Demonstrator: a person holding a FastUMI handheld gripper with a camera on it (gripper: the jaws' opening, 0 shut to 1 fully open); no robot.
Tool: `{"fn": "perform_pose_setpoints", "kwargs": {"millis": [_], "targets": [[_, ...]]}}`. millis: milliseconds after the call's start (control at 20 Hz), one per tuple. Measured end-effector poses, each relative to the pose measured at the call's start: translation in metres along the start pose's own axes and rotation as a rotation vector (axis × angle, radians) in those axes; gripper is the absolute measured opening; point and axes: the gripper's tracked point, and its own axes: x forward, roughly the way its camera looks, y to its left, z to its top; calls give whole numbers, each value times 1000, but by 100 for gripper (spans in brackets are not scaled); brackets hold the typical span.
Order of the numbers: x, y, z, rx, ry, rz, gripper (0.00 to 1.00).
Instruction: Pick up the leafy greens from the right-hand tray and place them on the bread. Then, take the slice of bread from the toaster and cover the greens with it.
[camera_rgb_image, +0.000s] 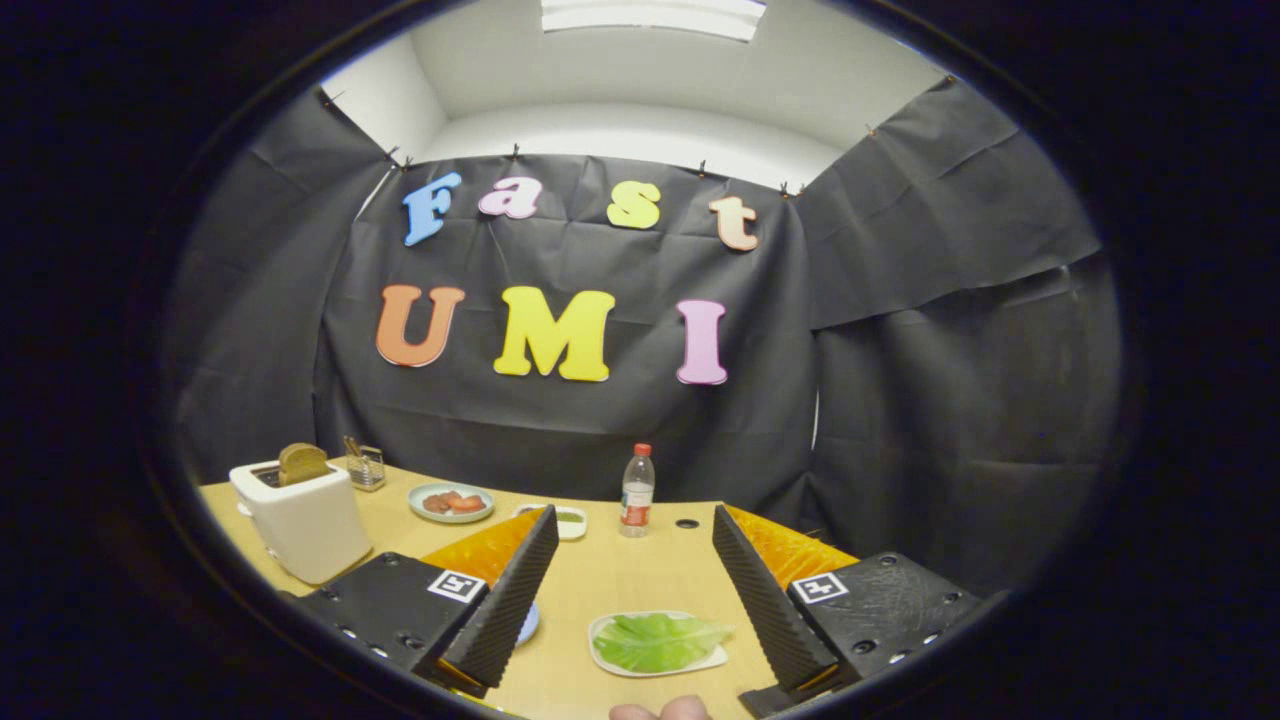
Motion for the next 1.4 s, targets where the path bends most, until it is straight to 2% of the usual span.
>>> {"fn": "perform_pose_setpoints", "kwargs": {"millis": [200, 950, 1200, 1400], "targets": [[7, -11, -18, -33, 49, 2, 95], [77, 0, -162, -132, 414, 75, 95], [97, -2, -212, -104, 558, 86, 96], [106, -8, -234, -104, 616, 79, 95]]}}
